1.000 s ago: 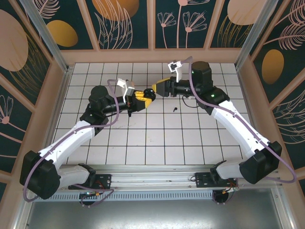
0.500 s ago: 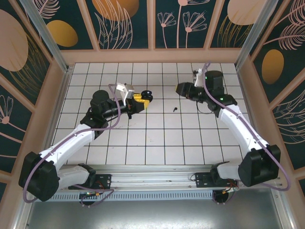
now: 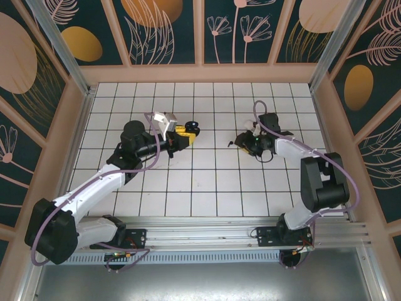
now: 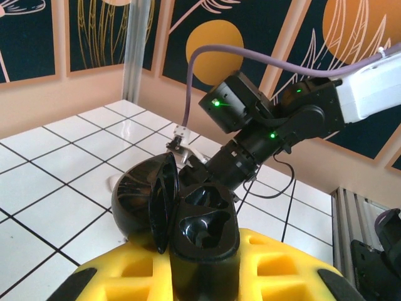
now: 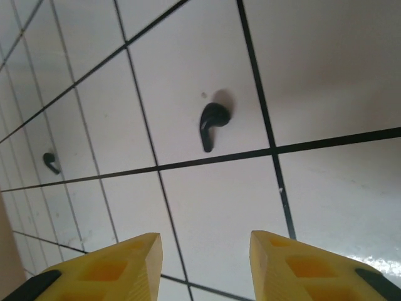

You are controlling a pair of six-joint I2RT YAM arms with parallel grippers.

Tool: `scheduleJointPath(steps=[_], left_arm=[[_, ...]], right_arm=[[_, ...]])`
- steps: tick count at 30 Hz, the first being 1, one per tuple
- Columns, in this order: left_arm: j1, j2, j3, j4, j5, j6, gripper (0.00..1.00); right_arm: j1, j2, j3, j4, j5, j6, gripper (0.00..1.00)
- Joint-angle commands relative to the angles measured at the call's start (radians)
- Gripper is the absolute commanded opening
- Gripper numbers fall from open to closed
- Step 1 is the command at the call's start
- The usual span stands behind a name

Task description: Insert the wireless bluetooth earbuds into the charging case

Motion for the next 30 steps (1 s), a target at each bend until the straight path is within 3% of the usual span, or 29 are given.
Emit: scheduleJointPath(steps=[1, 17, 30], left_arm=[[-0.005, 0.016, -0.008, 0.025, 0.001, 0.007, 0.0], [-0.003, 0.052, -0.023, 0.042, 0.014, 0.009, 0.01], [-0.005, 0.061, -0.01, 0.024, 0.015, 0.022, 0.01]], right_arm=[[0.016, 0.052, 0.044, 0.023, 0.054, 0.01, 0.41], [0.077, 0.209, 0.189, -0.045, 0.19, -0.015, 0.41], [0.105, 0.281, 0.256, -0.073, 0.188, -0.03, 0.37]])
